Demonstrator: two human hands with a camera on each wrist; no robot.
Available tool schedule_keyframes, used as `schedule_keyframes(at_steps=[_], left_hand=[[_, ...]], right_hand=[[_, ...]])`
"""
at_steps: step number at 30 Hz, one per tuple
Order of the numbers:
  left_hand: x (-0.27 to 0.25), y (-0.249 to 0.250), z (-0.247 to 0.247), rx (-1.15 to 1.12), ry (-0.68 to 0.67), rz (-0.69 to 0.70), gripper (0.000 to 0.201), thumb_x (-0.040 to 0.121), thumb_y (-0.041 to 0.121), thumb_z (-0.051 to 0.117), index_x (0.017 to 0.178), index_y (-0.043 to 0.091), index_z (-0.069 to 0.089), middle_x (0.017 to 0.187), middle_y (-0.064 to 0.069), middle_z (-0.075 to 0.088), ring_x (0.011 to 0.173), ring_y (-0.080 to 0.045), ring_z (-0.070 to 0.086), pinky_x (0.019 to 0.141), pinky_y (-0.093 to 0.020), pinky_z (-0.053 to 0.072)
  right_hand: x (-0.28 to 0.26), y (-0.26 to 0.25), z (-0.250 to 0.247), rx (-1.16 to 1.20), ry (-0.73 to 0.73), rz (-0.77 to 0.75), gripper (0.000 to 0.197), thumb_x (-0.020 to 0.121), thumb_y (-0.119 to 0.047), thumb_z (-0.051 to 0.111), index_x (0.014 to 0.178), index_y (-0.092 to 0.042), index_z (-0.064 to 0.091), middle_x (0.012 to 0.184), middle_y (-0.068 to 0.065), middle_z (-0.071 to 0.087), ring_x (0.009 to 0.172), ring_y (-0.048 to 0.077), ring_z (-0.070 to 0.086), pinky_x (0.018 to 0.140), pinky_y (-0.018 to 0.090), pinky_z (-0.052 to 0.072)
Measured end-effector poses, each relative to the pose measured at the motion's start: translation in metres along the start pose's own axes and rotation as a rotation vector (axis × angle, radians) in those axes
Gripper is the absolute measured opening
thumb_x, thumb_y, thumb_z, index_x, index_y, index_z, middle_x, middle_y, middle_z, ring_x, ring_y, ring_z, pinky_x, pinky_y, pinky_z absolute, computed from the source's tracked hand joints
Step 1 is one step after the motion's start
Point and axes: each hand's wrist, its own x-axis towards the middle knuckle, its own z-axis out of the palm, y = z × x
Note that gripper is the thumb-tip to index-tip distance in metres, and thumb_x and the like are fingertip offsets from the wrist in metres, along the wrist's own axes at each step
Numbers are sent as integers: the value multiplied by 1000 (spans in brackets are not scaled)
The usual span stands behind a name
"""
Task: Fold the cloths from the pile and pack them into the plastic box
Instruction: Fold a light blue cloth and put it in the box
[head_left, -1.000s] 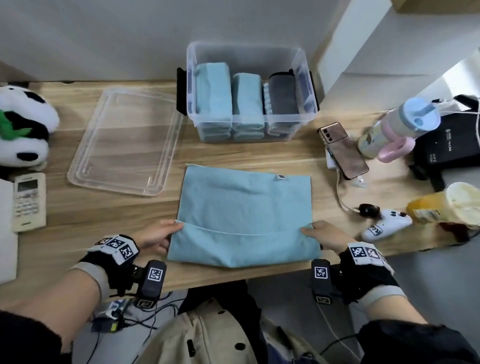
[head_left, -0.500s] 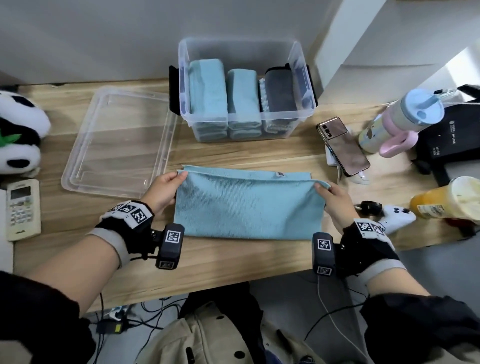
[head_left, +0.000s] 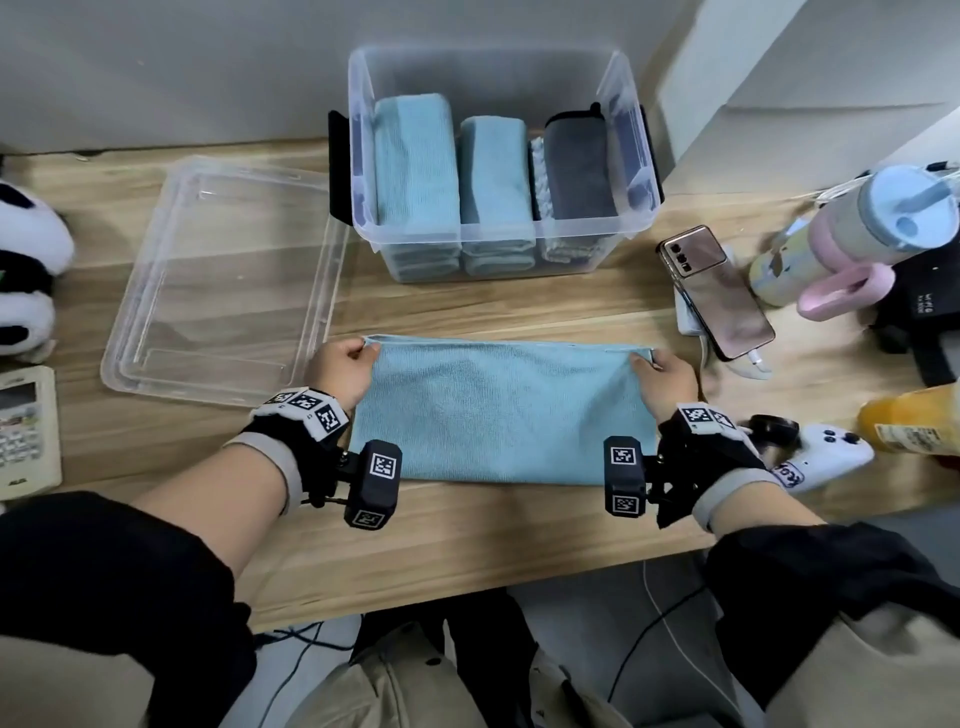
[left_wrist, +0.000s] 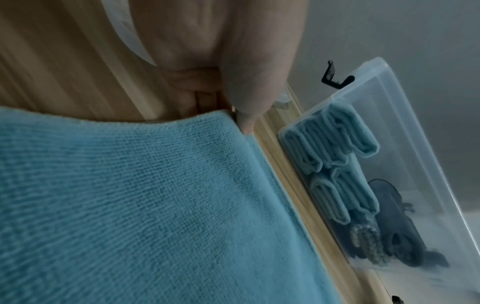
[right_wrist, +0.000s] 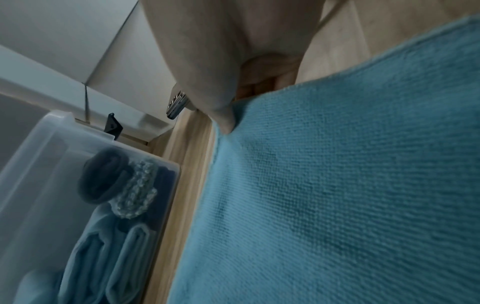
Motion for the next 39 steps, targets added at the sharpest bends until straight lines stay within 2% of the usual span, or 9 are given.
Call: schedule_keyframes(at_steps=[5,12,16,20,23,26,29,35,39], left_hand=[[3,1,6,127,80,11,24,91,28,53,77,11,62,68,-10,54,67,-28,48,64,-29,34],[8,1,9,186,154,36,25,91,29,54,72,14,49,70,-6,52,67,-27,47,62,-27,30],[3,7,13,262,180,22,19,94,29,50,96,12,59,82,-2,53,75,-26,49,68,-28,35],[8,14,9,241,97,-45,16,94,27,51,97,11,52,88,-9,55,76,-26,49,69,-29,35],[9,14,2,146,6,-61,18,89,20,59,101,13,48,96,-8,54,88,-26,53,76,-30,40],[5,15,-7,67,38,-58,44,83,15,65,121,10,44,113,-4,53,104,-26,55,89,-30,43],[-5,23,-9,83,84,48,49,76,16,67,121,17,46,118,-12,55,103,-30,57,92,-41,48],[-64,87,-1,49,-400,503,73,70,24,79,132,26,41,135,-2,44,127,-14,39,111,-30,29],[-87,128,-14,29,-585,641,64,69,18,81,125,16,50,118,4,55,110,-1,49,92,-4,34]], right_hand=[[2,-7,3,-151,47,20,31,90,-25,47,63,-11,46,58,4,45,66,26,47,56,29,34],[4,-10,11,-264,114,12,22,92,-31,47,101,-14,56,82,10,59,80,33,59,71,34,47],[0,-13,14,-285,169,35,24,92,-34,47,102,-14,55,86,13,61,78,33,59,68,32,45],[-8,-15,14,-183,217,125,40,88,-38,56,108,-4,50,101,18,64,94,35,62,80,37,49],[-27,-7,16,-137,274,85,33,82,-36,64,96,-7,56,93,11,64,91,29,62,76,29,45],[-42,-6,18,-120,174,85,32,84,-29,64,98,0,65,93,17,68,91,32,64,74,29,45],[-47,-18,18,61,50,-24,20,84,-15,65,88,4,63,85,24,65,83,36,62,70,37,45],[-87,-66,5,97,-300,-384,23,78,-6,72,73,-12,50,63,-3,49,53,0,40,52,12,32],[-112,-94,-9,47,-439,-530,28,78,-4,72,68,-16,48,63,-6,48,52,-3,41,52,12,32]])
